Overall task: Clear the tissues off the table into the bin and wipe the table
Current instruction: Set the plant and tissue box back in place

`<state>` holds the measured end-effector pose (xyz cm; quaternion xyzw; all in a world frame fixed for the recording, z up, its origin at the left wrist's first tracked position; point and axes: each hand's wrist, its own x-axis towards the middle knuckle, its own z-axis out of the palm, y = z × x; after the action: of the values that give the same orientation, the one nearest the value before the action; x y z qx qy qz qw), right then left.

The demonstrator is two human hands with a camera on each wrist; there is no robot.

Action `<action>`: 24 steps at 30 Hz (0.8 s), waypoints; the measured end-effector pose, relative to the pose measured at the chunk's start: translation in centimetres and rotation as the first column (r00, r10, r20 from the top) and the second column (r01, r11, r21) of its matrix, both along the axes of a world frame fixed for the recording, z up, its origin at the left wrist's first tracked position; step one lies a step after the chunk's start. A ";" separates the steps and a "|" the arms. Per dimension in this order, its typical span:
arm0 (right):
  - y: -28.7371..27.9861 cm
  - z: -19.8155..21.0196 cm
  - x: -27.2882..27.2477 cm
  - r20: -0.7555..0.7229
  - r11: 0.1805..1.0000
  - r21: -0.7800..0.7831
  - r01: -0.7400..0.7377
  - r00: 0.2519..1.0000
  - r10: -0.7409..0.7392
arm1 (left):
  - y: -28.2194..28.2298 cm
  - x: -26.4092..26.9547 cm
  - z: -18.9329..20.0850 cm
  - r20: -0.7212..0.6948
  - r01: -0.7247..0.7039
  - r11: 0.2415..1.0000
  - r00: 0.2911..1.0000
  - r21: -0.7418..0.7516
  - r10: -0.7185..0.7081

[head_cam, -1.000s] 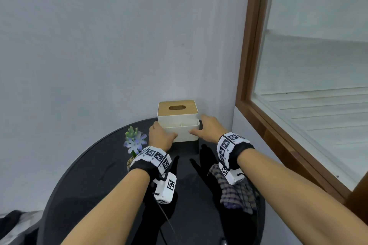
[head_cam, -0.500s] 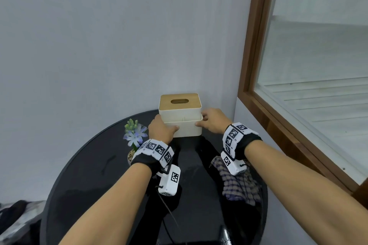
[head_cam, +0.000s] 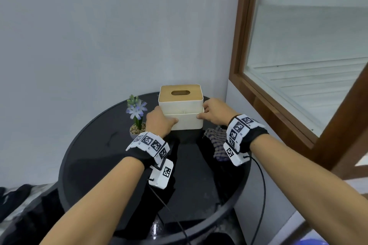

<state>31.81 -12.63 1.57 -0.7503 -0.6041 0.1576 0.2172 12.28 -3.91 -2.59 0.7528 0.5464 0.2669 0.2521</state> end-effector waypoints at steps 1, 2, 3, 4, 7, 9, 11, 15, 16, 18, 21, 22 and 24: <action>-0.6 0.0 -0.2 0.005 1.000 0.006 -0.003 1.000 0.003 | -0.5 -0.2 0.1 -0.007 0.008 1.000 1.000 0.007 -0.008; -1.1 -0.1 -0.4 0.011 1.000 0.012 -0.007 1.000 0.007 | -1.0 -0.4 0.1 -0.014 0.012 1.000 1.000 0.014 -0.012; -1.6 -0.1 -0.7 0.013 1.000 0.013 -0.005 1.000 0.005 | -1.5 -0.7 0.1 -0.023 0.015 1.000 1.000 0.020 -0.015; -2.0 -0.1 -0.9 0.013 1.000 0.017 -0.001 1.000 0.001 | -2.0 -0.9 0.2 -0.027 0.021 0.999 0.999 0.028 -0.020; -3.3 0.0 -1.6 0.030 1.000 0.021 0.003 1.000 -0.003 | -3.3 -1.6 0.7 -0.058 0.053 0.997 0.997 0.057 -0.050; -4.2 0.1 -2.0 0.018 1.000 0.022 0.002 1.000 -0.003 | -4.1 -2.1 0.9 -0.063 0.062 0.996 0.996 0.062 -0.058; -5.0 0.1 -2.5 0.004 0.999 0.032 0.005 1.000 -0.006 | -4.8 -2.6 1.1 -0.047 0.056 0.998 0.997 0.043 -0.054; -6.5 0.0 -3.3 -0.037 0.999 0.049 0.009 0.999 -0.007 | -6.1 -3.7 1.2 -0.004 0.063 0.998 0.998 0.016 -0.063; -6.8 0.0 -3.4 -0.041 0.999 0.051 0.011 0.999 -0.009 | -6.4 -3.9 1.2 0.003 0.067 0.998 0.998 0.011 -0.067; -7.4 -0.1 -3.7 -0.047 0.999 0.052 0.011 0.999 -0.008 | -7.1 -4.3 1.5 0.010 0.074 0.997 0.997 0.004 -0.074; -8.1 -0.2 -4.0 -0.061 0.998 0.061 0.013 0.998 -0.009 | -8.2 -4.8 2.1 0.027 0.100 0.995 0.995 0.008 -0.100; -8.3 -0.3 -4.2 -0.065 0.998 0.063 0.012 0.998 -0.008 | -8.5 -5.0 2.3 0.026 0.109 0.994 0.994 0.016 -0.109; -8.6 -0.2 -4.4 -0.063 0.998 0.064 0.010 0.998 -0.006 | -8.9 -5.3 2.3 0.039 0.113 0.993 0.993 0.021 -0.114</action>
<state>27.40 -21.25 1.32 -0.7400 -0.5989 0.1606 0.2606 7.01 -12.80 -0.29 0.7795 0.4949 0.2722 0.2709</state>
